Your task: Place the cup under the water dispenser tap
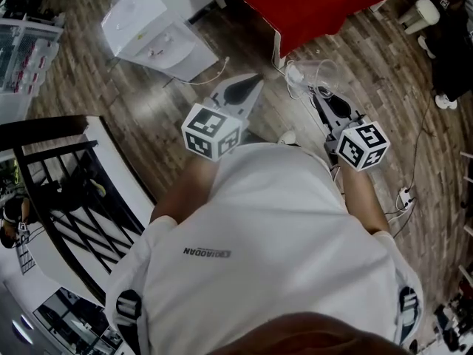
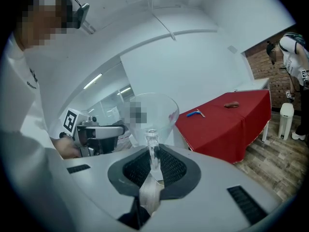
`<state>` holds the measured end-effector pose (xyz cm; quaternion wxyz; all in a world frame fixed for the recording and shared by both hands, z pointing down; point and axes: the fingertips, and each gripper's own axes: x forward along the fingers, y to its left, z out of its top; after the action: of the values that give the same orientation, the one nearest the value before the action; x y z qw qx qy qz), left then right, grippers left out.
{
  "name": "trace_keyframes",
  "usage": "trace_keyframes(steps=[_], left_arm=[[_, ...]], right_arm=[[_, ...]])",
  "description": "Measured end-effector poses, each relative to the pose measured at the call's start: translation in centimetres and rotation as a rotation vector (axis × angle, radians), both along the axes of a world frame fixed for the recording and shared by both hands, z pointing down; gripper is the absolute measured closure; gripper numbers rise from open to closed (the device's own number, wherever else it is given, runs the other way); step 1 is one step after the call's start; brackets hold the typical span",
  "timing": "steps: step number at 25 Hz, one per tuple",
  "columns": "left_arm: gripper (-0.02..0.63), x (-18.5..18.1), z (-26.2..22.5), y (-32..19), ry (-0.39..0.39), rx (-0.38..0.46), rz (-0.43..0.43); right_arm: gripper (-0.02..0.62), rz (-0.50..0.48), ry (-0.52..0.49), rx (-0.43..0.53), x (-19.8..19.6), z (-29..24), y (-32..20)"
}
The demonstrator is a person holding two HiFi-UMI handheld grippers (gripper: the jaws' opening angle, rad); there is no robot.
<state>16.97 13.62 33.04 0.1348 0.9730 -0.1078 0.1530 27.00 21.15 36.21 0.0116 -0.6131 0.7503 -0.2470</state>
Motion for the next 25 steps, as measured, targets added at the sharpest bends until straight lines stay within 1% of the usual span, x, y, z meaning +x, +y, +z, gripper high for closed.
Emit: trace_keyframes(steps=[13,25], left_arm=[[0.611,-6.6,0.2,-6.2,0.001,-0.024,-0.109],[0.611,-11.4,0.1,-11.1,0.000,-0.028,-0.152]], right_arm=[[0.546,-0.088,0.017,-0.020,-5.3,-0.4,-6.7],[0.546,-0.135,0.030,-0.025,-9.7,-0.6,-12.3]])
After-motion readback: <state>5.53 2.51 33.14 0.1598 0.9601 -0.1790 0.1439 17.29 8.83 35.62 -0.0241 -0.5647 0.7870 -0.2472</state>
